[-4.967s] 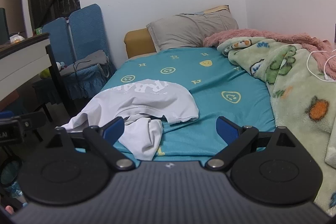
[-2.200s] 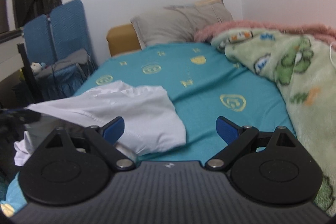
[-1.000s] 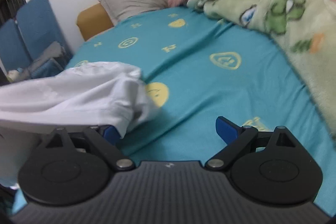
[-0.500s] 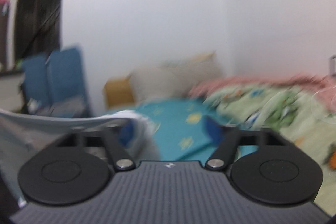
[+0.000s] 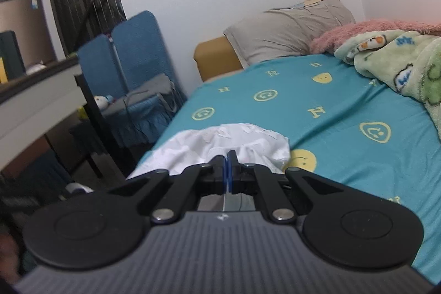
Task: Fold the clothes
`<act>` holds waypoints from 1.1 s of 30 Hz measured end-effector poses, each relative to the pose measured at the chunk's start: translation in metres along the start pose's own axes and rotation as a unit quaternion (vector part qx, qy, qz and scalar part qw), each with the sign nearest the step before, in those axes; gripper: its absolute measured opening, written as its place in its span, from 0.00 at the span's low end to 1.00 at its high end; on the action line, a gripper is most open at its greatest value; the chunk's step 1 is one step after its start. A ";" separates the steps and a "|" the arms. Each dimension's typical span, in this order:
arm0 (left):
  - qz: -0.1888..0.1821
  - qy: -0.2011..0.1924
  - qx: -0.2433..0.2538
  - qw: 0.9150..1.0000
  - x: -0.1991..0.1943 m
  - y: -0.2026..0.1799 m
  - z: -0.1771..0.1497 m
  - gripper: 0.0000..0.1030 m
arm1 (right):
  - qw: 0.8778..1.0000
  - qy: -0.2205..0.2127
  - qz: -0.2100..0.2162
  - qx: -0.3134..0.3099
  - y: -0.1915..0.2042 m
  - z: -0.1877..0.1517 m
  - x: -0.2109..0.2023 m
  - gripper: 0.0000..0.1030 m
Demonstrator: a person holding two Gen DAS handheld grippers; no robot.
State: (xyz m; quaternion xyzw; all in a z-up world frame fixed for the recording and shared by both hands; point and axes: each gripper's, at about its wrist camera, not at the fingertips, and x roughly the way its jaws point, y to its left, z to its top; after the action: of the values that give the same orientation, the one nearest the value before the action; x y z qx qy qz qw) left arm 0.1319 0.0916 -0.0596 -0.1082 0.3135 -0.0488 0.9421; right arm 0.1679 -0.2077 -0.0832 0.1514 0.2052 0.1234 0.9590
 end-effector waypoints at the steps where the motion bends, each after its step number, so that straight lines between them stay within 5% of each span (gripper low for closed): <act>1: 0.008 -0.001 -0.001 1.000 0.003 0.000 -0.002 0.35 | 1.000 -0.001 0.003 0.003 0.000 0.001 -0.001 0.03; 9: 0.070 -0.005 -0.013 0.997 0.024 -0.003 -0.015 0.49 | 0.999 -0.034 0.007 0.021 0.003 0.006 -0.017 0.03; 13: 0.091 -0.036 -0.038 0.994 0.013 0.003 -0.012 0.50 | 0.998 -0.038 -0.057 -0.007 0.004 0.001 -0.015 0.04; 16: 0.106 -0.061 -0.058 0.991 0.000 0.007 -0.008 0.60 | 0.995 -0.033 -0.089 -0.012 0.001 -0.005 -0.009 0.04; 21: 0.173 -0.019 -0.002 0.985 0.003 -0.003 -0.019 0.62 | 0.989 -0.042 -0.140 0.010 -0.013 -0.013 -0.006 0.04; 27: 0.169 -0.143 0.003 0.975 -0.052 -0.029 -0.004 0.70 | 0.975 -0.148 -0.164 0.031 -0.007 0.005 -0.049 0.04; 33: 0.143 -0.271 -0.006 0.952 -0.137 -0.065 0.057 0.70 | 0.958 -0.246 -0.145 -0.010 0.028 0.075 -0.124 0.04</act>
State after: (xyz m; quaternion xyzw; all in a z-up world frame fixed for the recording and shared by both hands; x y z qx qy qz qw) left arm 0.0550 0.0603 0.0792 -0.0772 0.0589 0.1200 0.9880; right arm 0.0854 -0.2372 0.0358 0.1362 -0.0181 -0.0562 0.9889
